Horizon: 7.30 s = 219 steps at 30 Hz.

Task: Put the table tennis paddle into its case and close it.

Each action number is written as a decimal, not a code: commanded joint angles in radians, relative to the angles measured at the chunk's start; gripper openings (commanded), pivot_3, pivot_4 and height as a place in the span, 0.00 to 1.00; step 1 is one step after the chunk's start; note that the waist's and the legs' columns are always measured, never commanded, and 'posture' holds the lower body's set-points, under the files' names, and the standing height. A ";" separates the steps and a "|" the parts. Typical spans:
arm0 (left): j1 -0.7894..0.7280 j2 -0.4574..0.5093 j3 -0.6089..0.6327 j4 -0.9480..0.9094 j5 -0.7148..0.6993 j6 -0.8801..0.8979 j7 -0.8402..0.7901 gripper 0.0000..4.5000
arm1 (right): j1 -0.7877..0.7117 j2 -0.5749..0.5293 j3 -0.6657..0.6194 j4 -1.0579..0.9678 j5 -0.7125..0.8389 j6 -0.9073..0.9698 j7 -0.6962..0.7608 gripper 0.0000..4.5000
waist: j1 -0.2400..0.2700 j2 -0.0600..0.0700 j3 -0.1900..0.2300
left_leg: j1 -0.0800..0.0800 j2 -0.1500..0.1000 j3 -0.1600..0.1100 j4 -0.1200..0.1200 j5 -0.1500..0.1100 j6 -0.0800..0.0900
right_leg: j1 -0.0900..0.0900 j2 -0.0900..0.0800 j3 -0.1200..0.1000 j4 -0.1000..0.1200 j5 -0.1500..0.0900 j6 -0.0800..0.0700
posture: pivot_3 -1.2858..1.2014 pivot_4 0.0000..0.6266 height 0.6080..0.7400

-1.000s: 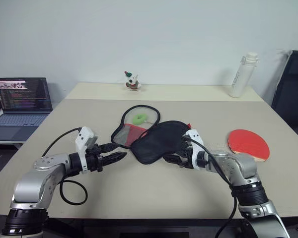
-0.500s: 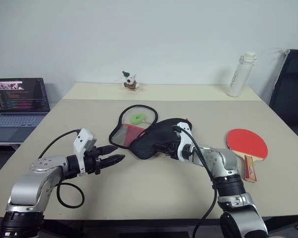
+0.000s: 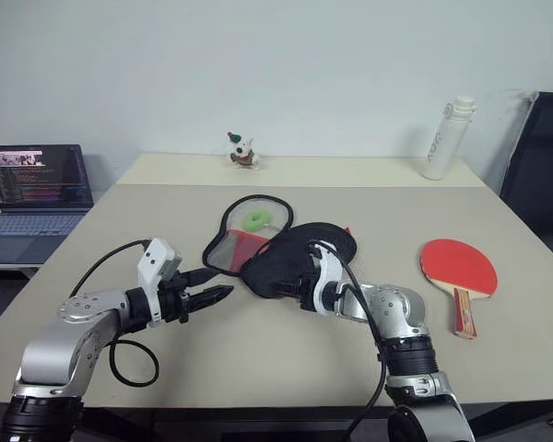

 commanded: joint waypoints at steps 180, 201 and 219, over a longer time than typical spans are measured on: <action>-0.067 0.007 -0.050 -0.131 -0.082 -0.062 -0.030 0.63 | -0.215 -0.179 0.005 0.429 -0.468 -0.583 -0.201 0.25 | -0.017 0.000 0.001 | -0.001 0.000 0.002 -0.002 0.005 -0.004 | -0.002 0.000 0.002 -0.001 0.000 0.000 | 0.52 0.24 1.00; -0.062 0.001 -0.058 -0.127 -0.074 -0.066 -0.027 0.63 | -0.181 -0.163 -0.007 0.362 -0.443 -0.467 -0.220 0.85 | -0.017 0.000 0.001 | 0.000 0.000 0.002 -0.002 0.005 -0.004 | -0.001 0.000 0.002 0.000 0.000 0.000 | 0.52 0.24 1.00; -0.053 -0.008 -0.062 -0.116 -0.062 -0.078 -0.008 0.63 | -0.091 -0.182 0.031 0.309 -0.477 -0.502 -0.197 0.79 | -0.017 0.000 0.000 | -0.001 0.000 0.002 -0.002 0.005 -0.004 | -0.001 0.000 0.002 -0.001 0.000 0.000 | 0.52 0.24 1.00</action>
